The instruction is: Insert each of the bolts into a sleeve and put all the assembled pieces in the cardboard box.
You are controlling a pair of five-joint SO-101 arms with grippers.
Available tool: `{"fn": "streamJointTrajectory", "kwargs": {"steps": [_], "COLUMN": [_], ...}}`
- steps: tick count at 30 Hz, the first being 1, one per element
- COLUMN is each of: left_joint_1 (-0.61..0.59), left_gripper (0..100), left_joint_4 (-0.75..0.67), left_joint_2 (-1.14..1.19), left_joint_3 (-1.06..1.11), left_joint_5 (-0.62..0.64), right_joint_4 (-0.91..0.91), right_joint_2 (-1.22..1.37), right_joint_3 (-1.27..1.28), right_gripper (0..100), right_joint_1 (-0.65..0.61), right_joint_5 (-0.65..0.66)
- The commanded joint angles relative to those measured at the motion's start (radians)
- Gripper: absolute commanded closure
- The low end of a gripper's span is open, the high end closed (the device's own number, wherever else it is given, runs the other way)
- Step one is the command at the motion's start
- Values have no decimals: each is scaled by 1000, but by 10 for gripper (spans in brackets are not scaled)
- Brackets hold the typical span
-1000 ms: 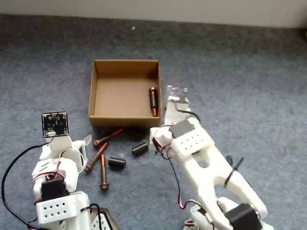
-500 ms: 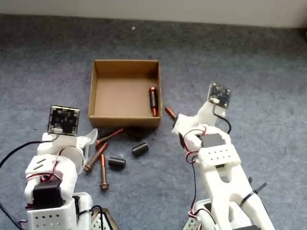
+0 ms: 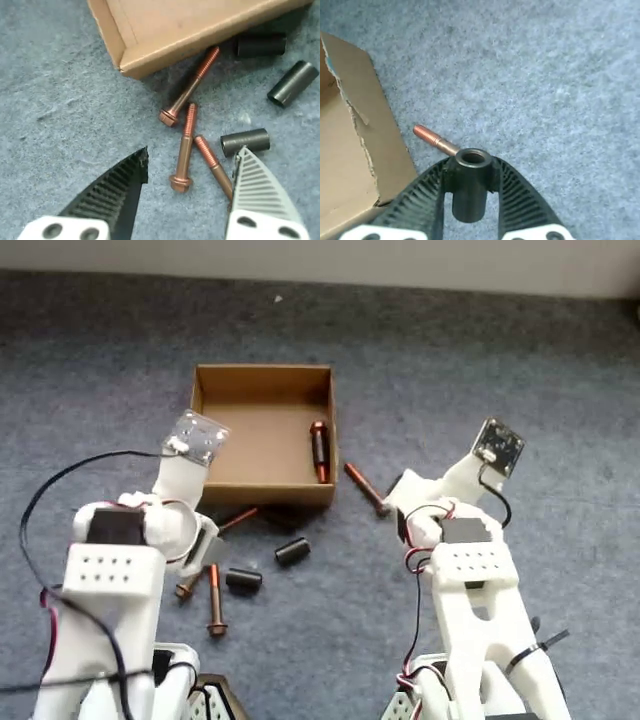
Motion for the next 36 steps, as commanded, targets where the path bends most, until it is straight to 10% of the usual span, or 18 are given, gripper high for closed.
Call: {"fn": "streamJointTrajectory", "kwargs": {"steps": [1,24,36], "left_joint_1": [10,15,76], "left_gripper": [716,724,995], "left_joint_4": [-5,-448,-376], "left_joint_2": [170,674,697], "left_joint_3": [-48,-134,-170], "left_joint_5": [-32,-189,-126], "right_joint_4": [-18,-18,-137], "right_joint_2": [-30,-28,-28], "right_joint_3": [-13,-8,39], "right_gripper": [995,995,995], "right_joint_1": [8,10,10], "right_joint_5": [-9,-9,-9]}}
